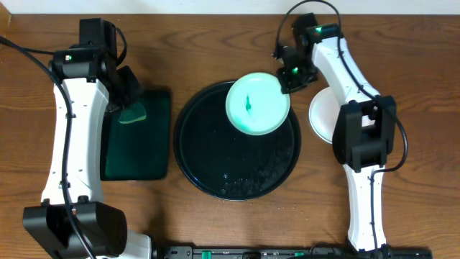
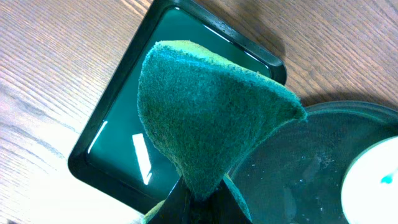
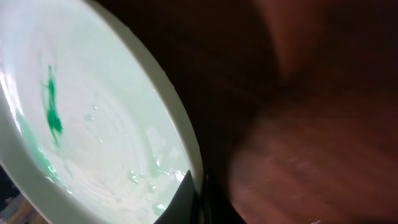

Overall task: Clean dirty plates on tray and stack at the side
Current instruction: 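Move the right gripper to the last plate's rim and grasp it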

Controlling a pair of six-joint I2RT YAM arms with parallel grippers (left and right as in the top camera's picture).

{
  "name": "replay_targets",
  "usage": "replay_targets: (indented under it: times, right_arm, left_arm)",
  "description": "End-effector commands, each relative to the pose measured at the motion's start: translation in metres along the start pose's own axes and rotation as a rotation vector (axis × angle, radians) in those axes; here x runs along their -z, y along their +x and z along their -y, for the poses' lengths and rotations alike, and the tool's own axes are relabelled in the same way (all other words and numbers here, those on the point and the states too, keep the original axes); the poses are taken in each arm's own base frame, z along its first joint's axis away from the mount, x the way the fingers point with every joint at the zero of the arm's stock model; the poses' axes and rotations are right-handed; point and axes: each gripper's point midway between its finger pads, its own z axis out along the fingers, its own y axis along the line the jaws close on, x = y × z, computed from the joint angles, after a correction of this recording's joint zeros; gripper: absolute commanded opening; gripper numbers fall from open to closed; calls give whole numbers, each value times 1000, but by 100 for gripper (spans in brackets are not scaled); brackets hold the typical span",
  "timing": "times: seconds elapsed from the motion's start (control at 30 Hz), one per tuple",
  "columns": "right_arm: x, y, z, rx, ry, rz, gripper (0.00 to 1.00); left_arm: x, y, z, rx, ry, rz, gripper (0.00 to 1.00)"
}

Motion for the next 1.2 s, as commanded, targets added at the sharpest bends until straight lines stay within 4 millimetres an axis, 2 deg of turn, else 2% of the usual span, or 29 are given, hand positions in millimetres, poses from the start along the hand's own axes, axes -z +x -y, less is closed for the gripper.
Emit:
replay_targets:
  times: [0.0, 0.17, 0.3, 0.37, 0.4, 0.47, 0.53, 0.6, 0.8, 0.97, 1.13, 1.17]
  right_arm:
    - [21, -3, -48, 23, -61, 7, 1]
    - [12, 21, -92, 123, -57, -104, 1]
    - [7, 22, -93, 152, 11, -117, 4]
    - [6, 21, -95, 141, 12, -112, 28]
    - [6, 21, -95, 87, 15, -112, 34]
    - [8, 23, -90, -56, 27, -121, 40]
    - [11, 30, -87, -200, 13, -146, 39]
    - [11, 34, -88, -226, -14, -166, 36]
    - [-5, 43, -79, -184, 74, -193, 37]
    - [-31, 51, -80, -131, 62, -211, 32]
    - [-42, 56, -83, -136, 31, -224, 12]
    - [-45, 58, -82, -151, 33, -228, 1]
  left_arm:
    - [-2, 4, -3, -21, -11, -18, 7]
    - [-2, 10, 0, -38, -13, -32, 7]
    - [-1, 13, 7, -57, -7, -31, 7]
    - [-1, 14, 11, -68, -2, -29, 7]
    - [-1, 15, 13, -74, -1, -29, 7]
    - [-1, 14, 14, -76, 2, -25, 8]
    - [-1, 14, 14, -75, 3, -23, 7]
    - [-1, 14, 14, -75, 3, -23, 7]
    - [-1, 14, 15, -75, 7, -25, 7]
    - [-1, 14, 15, -76, 7, -25, 7]
    - [-1, 15, 16, -76, 9, -28, 7]
    - [-3, 19, 19, -80, 27, -46, 7]
